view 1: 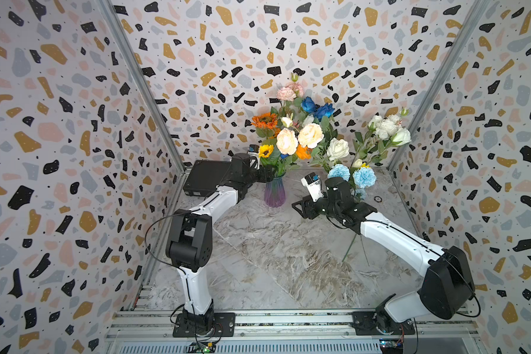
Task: Pick out blue flowers from the vase
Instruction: Move the vase to the center of the board.
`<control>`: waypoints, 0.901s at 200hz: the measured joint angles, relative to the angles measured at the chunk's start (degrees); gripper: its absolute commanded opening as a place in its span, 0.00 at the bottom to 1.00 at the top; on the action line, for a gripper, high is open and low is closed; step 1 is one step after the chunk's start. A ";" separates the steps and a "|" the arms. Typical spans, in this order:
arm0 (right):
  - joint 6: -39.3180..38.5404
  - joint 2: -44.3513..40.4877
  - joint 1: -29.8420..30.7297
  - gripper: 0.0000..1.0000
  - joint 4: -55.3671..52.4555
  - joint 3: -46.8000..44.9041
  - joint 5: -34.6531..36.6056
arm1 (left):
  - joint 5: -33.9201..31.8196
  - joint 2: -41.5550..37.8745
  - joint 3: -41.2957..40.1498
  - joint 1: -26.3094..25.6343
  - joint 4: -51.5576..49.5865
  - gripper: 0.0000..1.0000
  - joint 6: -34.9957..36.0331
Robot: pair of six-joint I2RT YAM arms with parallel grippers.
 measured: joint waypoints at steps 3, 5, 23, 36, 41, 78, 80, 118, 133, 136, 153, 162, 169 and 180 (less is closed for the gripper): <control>-0.11 0.00 0.00 0.64 -0.02 0.00 0.04 | -0.02 0.13 0.24 0.00 -0.02 0.71 0.02; -0.13 0.00 0.00 0.64 0.00 0.00 0.09 | 0.02 0.24 0.35 0.00 -0.02 0.71 0.04; -0.44 0.00 0.00 0.65 -0.02 0.00 0.17 | 0.09 1.09 1.62 0.00 -0.11 0.56 0.13; -0.68 0.00 0.00 0.65 0.04 -0.02 0.20 | 0.44 1.57 2.21 -0.02 0.26 0.38 0.37; -0.74 0.00 0.00 0.65 0.07 0.00 0.17 | 0.35 1.66 2.45 -0.02 0.37 0.31 0.44; -1.03 1.07 0.00 0.64 1.20 0.24 -0.09 | 2.80 1.25 2.58 0.02 0.20 0.08 -0.24; -1.03 1.16 0.00 0.64 1.31 0.28 -0.13 | 2.78 1.25 2.58 0.02 0.28 0.07 -0.04; -0.96 3.63 0.00 0.64 2.27 1.03 -0.59 | 2.99 0.85 0.79 -0.13 3.06 0.03 0.92; -0.98 3.80 0.00 0.64 2.23 1.31 -0.70 | 3.17 0.66 0.35 0.26 3.43 0.01 0.85; -0.98 3.80 0.00 0.64 2.25 1.38 -0.79 | 3.21 0.59 0.28 0.33 3.43 0.01 0.83; -1.01 3.80 0.00 0.64 2.21 1.99 -1.16 | 3.23 0.55 0.11 0.79 3.48 0.00 0.26; -1.03 3.80 0.00 0.64 2.23 2.25 -1.29 | 3.21 0.52 0.07 1.01 3.37 0.00 -0.07; -1.03 3.80 0.00 0.64 2.23 2.49 -1.42 | 3.19 0.46 0.07 1.16 3.17 0.00 -0.26; -1.03 3.80 0.00 0.64 2.21 2.73 -1.53 | 3.17 0.24 0.07 1.40 2.60 0.00 -0.52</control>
